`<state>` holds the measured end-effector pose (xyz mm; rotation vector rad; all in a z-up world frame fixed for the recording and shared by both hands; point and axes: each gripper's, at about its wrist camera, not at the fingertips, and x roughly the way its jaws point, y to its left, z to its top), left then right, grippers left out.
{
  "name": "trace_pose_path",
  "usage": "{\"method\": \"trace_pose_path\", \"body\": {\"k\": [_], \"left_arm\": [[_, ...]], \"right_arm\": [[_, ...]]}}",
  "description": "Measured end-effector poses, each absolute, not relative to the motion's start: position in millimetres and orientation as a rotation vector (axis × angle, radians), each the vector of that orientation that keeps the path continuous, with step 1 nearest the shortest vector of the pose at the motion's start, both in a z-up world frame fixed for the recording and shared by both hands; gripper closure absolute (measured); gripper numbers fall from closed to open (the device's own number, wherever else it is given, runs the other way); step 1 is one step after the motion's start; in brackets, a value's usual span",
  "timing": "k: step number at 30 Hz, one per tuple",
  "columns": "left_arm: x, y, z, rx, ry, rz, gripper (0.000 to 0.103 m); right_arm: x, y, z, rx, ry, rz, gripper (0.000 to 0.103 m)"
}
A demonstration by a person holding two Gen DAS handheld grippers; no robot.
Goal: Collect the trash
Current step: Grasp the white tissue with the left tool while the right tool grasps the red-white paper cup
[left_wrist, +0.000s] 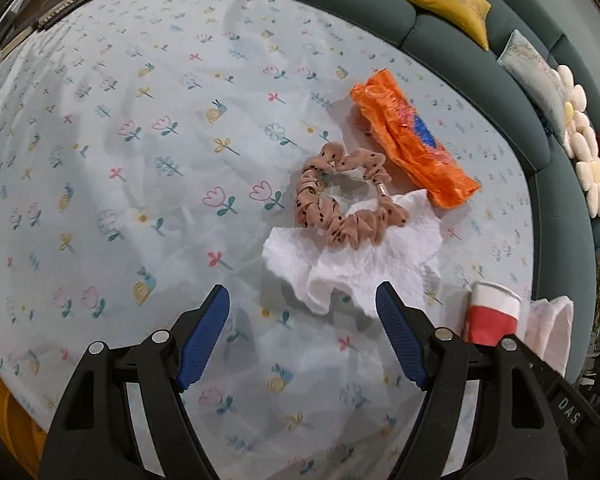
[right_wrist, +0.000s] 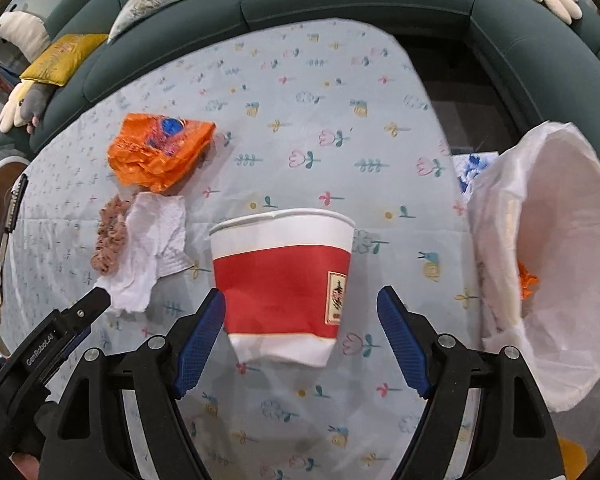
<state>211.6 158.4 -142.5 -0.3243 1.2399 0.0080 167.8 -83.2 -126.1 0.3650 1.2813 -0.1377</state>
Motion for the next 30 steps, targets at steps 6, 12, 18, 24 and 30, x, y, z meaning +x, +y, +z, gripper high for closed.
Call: {"method": "trace_pose_path", "body": {"k": [6,12,18,24,30], "left_arm": [[223.5,149.3,-156.4,-0.306,1.251,-0.001,0.031],[225.4,134.8,-155.9,-0.242,1.229,-0.024,0.041],[220.5,112.4,-155.0,-0.205,1.253,-0.092,0.080],[204.6,96.2,-141.6,-0.190,1.237,-0.140,0.096],[182.3,81.8,-115.4,-0.180,1.197,-0.186,0.097]], "right_arm": [[172.8,-80.0,-148.5,0.385,1.319,-0.134,0.028],[170.1,-78.8,-157.0,0.407,1.312,-0.129,0.030],[170.0,-76.0,-149.6,0.427,1.300,-0.072,0.070],[157.2,-74.1,-129.5,0.385,1.258,-0.054,0.078],[138.9,-86.1,-99.9,0.385,1.191,-0.056,0.078]]}}
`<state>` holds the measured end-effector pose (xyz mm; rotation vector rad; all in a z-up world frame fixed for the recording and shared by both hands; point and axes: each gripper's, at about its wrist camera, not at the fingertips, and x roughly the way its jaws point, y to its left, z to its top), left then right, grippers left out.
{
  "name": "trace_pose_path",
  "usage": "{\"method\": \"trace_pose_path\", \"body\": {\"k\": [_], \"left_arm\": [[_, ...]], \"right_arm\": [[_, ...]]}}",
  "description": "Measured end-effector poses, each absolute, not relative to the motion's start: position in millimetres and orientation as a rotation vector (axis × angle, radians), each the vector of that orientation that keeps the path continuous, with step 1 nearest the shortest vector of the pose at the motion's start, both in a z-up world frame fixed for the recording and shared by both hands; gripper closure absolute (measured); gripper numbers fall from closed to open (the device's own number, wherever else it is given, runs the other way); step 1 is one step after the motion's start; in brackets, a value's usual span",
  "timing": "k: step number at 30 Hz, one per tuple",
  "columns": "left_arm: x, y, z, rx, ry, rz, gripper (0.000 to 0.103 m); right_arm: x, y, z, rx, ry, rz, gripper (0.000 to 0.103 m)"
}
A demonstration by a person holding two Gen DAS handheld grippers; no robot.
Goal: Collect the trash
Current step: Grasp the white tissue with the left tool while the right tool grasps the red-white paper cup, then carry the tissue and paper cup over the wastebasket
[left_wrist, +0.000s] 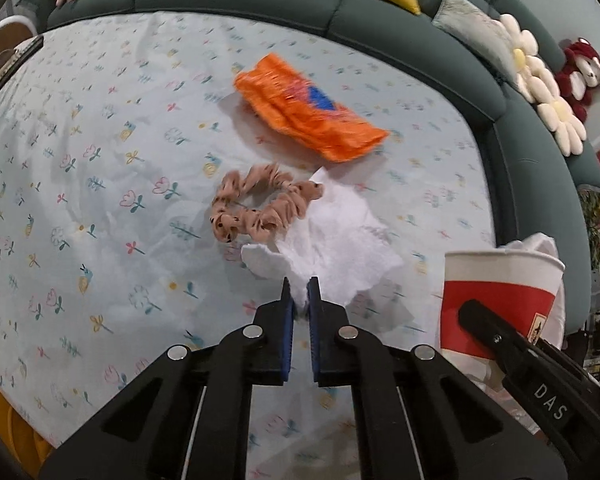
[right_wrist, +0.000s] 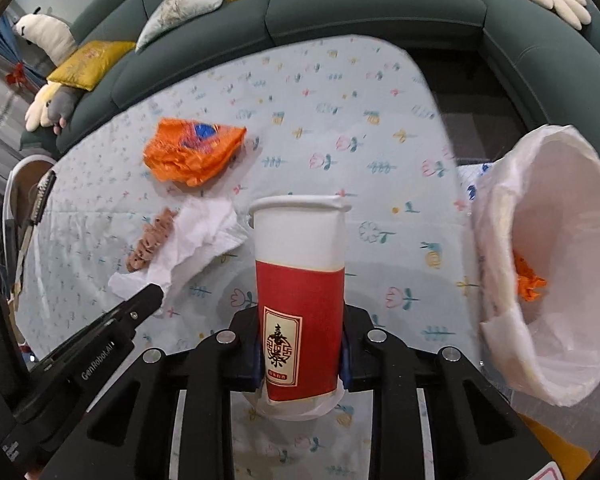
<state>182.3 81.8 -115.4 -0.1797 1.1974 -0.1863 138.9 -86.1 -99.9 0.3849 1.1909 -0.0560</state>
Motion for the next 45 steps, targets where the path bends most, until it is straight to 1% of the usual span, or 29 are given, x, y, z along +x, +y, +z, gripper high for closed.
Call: {"method": "trace_pose_path", "body": {"k": [14,22,34,45], "left_arm": [[136.7,28.4,-41.3,-0.128,1.068,-0.314,0.097],[113.5,-1.7,-6.3,-0.088,0.998,-0.376,0.097],[90.0,-59.2,7.1,-0.007,0.974,-0.456,0.097],[69.1,-137.4,1.3,0.091,0.978,-0.563,0.097]], "right_arm": [[88.5,-140.0,-29.5,0.417,1.020,-0.098,0.078],[63.5,-163.5,-4.3,0.426,0.949,-0.123,0.078],[26.4,-212.8,4.9,0.457,0.902,-0.196,0.078],[-9.8,-279.2,-8.1,0.512,0.897,-0.293,0.078]]}}
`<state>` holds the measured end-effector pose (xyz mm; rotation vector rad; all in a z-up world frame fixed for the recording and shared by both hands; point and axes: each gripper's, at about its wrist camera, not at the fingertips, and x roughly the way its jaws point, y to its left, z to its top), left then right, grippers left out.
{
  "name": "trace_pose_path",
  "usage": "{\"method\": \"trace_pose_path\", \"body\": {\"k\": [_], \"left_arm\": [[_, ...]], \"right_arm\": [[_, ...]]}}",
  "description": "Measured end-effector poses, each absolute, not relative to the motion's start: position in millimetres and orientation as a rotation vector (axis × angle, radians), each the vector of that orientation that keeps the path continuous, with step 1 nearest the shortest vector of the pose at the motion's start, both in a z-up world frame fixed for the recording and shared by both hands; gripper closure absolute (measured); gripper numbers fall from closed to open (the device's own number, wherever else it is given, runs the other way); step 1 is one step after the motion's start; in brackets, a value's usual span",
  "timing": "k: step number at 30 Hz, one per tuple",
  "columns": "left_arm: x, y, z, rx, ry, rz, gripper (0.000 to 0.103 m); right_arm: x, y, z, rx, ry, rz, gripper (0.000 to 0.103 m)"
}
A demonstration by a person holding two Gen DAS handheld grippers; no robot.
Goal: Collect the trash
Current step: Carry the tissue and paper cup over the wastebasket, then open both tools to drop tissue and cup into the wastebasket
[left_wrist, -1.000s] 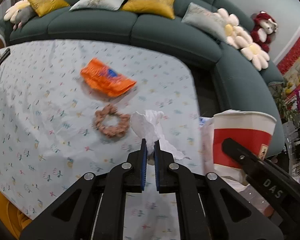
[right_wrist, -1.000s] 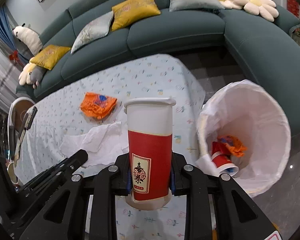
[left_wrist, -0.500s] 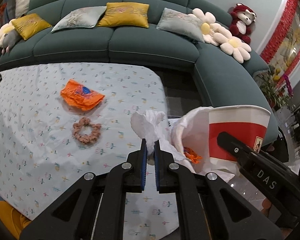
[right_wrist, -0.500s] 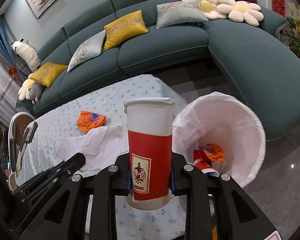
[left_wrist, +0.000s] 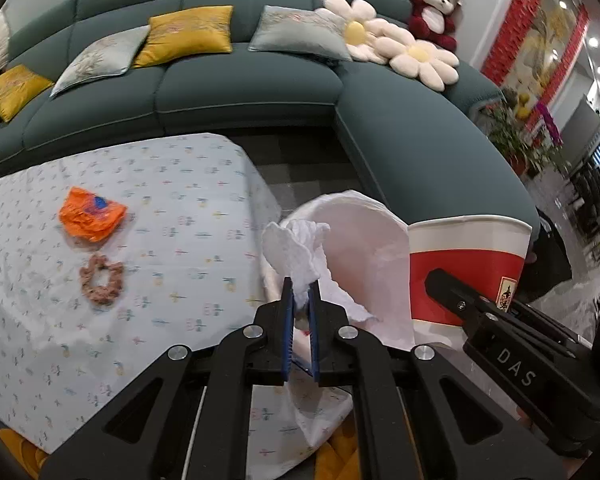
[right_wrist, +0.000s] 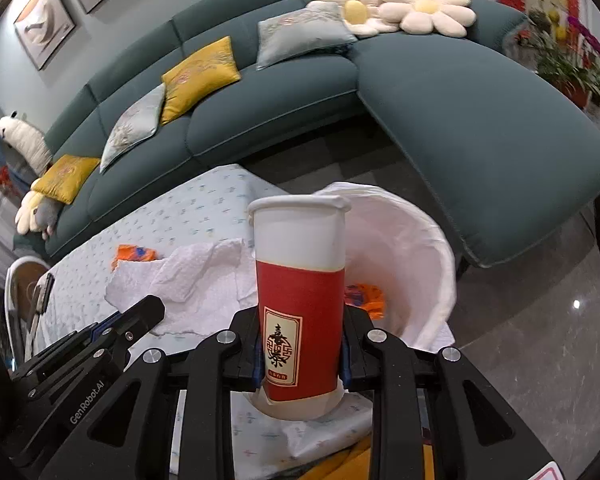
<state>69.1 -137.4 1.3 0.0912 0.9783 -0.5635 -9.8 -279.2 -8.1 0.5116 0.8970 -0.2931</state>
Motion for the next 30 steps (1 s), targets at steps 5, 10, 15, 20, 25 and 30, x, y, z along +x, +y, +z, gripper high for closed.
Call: {"method": "trace_pose_path", "body": {"k": [5,10,15,20,25,30], "left_arm": [[69.3,-163.2,-8.7,0.111,1.003,-0.592,0.096],[75.1,-180.9,-20.9,0.112,1.039,-0.613,0.096],[83.6,-190.4,-29.0,0.110,1.049,-0.615,0.096],[88.9,-193.9,-33.0,0.102,1.052,-0.593,0.065],[97.9,-184.5,-36.6,0.087,1.056,-0.558,0.058],[106.0,-167.5,-41.0,0.060,1.065,-0.517,0.049]], "right_arm": [[-17.6,-300.4,-16.6,0.536,0.899,-0.319,0.078],[-18.7,-317.5,-27.7,0.558,0.908,-0.339,0.078],[-14.2,-330.0,-39.6,0.570,0.924,-0.353,0.078],[-4.7,-333.8,-47.6,0.579,0.935,-0.357,0.078],[8.4,-329.9,-53.6,0.570,0.953,-0.346,0.077],[17.6,-320.1,-55.2,0.552,0.965,-0.343,0.074]]}}
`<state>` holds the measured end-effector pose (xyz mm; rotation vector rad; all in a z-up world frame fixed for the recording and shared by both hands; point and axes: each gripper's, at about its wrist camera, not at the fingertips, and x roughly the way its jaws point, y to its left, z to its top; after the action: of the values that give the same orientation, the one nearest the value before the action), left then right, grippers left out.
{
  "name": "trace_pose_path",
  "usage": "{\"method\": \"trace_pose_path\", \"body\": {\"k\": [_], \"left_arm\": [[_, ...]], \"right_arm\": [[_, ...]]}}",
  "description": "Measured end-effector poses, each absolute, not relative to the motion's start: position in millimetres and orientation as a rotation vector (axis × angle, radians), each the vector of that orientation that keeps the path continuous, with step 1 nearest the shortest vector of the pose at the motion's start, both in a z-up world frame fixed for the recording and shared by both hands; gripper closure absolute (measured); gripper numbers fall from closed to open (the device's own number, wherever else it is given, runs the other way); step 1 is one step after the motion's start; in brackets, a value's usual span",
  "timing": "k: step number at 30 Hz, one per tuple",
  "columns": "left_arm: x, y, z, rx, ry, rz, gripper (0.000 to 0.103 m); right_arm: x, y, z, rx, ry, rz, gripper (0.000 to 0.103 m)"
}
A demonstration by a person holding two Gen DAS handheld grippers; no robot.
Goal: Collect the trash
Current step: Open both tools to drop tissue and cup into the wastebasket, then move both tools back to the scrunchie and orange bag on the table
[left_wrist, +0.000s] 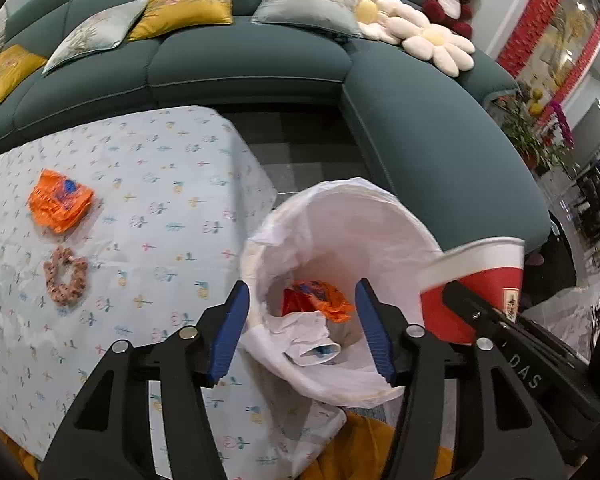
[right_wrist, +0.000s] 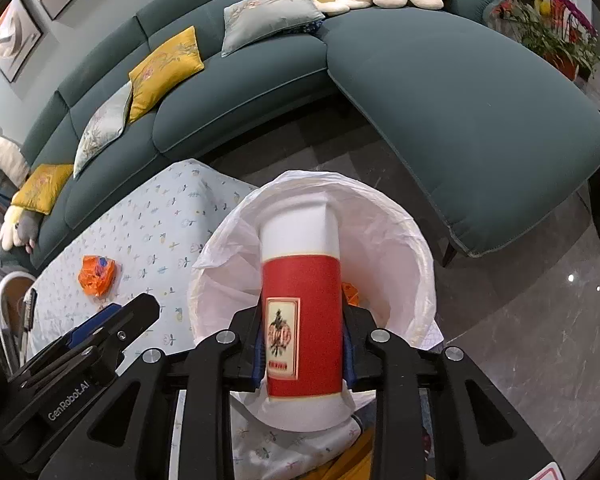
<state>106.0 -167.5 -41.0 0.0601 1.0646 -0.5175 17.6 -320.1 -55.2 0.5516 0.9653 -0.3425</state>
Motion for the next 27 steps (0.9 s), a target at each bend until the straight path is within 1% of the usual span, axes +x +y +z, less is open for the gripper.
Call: {"method": "trace_pose_path", "body": {"k": [2,6,8,10,11,13,18,19,20,21,27], "left_arm": [[109.1,-159.0,-42.4,0.050,1.067,-0.501,0.047],[116.8,-138.6,-44.9,0.018,1.074,-0.461,0.045],[120.4,-128.6,-46.1,0.000,1.077,-0.442,0.044],[123.7,-117.0,-47.0,-0.014,1.077,-0.417,0.042],[125.7,-110.2,-47.7,-0.022,1.079,-0.403,0.037],[128.8,-96.4,-48.5,-0.041,1.076,-0.370,0.032],[139.1,-64.8,-54.1,-0.082,1.084,-0.308,0.031],[141.9,-56.3,-56.2,-0.093,1.086,-0.290,0.029],[144.3,-49.0,-58.4,-0.099,1.086,-0.268,0.025],[146.4,-41.8,-60.6,-0.105,1.084,-0.247,0.024],[161.2,0.4,-80.2,-0.145,1.117,-0.155,0.024]], "right_arm": [[21.5,-315.6,-55.0,0.544,0.970,-0.346,0.069],[29.7,-305.3,-51.7,0.524,0.975,-0.344,0.067],[33.9,-298.7,-49.1,0.509,0.975,-0.345,0.062],[37.2,-293.1,-46.1,0.496,0.973,-0.342,0.060],[40.2,-288.1,-44.4,0.489,0.973,-0.337,0.060],[44.5,-281.4,-42.2,0.478,0.976,-0.327,0.060],[58.7,-257.5,-40.4,0.448,0.988,-0.296,0.058],[62.2,-251.9,-40.6,0.441,0.992,-0.289,0.058],[64.8,-247.4,-40.6,0.436,0.996,-0.284,0.058],[69.5,-240.2,-41.4,0.428,1.003,-0.274,0.058],[91.6,-208.6,-49.1,0.390,1.036,-0.235,0.058]]}}
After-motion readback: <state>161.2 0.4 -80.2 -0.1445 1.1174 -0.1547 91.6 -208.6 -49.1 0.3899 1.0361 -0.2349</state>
